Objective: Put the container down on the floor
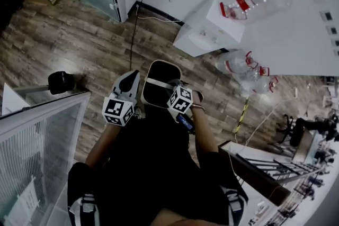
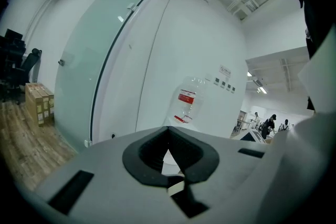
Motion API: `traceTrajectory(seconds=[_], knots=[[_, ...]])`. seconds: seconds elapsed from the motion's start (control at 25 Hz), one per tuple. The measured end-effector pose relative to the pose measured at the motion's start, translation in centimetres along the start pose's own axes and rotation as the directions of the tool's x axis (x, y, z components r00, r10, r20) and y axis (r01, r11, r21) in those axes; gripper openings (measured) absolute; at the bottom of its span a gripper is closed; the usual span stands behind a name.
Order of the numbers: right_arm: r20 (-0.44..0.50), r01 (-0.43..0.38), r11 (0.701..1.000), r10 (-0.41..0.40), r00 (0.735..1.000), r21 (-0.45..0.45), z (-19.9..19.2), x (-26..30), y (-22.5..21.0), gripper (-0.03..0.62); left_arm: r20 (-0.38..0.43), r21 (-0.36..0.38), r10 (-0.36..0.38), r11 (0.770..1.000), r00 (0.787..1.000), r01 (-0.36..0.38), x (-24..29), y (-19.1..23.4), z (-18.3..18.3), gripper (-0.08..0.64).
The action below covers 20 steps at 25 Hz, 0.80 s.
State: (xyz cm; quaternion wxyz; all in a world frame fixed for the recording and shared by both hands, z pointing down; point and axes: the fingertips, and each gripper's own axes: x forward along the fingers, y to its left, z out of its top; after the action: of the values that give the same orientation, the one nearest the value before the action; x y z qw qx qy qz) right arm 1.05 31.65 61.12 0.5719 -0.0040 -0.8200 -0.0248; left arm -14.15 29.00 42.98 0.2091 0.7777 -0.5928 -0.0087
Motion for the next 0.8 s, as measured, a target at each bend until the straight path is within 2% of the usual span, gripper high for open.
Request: traceTrajectory(seconds=[0.36, 0.52, 0.8], knots=[[0.018, -0.046, 0.996, 0.048, 0.999, -0.077, -0.6, 1.6, -9.3, 0.061, -0.001, 0.014, 0.079, 0.997, 0.997, -0.079, 10.5, 0.5, 3.9, 0.031], [0.031, -0.045, 0.992, 0.048, 0.998, -0.116, -0.8, 2.4, -13.3, 0.061, -0.002, 0.06, 0.106, 0.993, 0.994, -0.105, 13.8, 0.6, 5.6, 0.031], [0.017, -0.03, 0.994, 0.032, 0.999, -0.11, -2.8, 4.4, -18.9, 0.061, -0.03, 0.085, 0.089, 0.993, 0.996, -0.086, 18.1, -0.1, 6.9, 0.031]])
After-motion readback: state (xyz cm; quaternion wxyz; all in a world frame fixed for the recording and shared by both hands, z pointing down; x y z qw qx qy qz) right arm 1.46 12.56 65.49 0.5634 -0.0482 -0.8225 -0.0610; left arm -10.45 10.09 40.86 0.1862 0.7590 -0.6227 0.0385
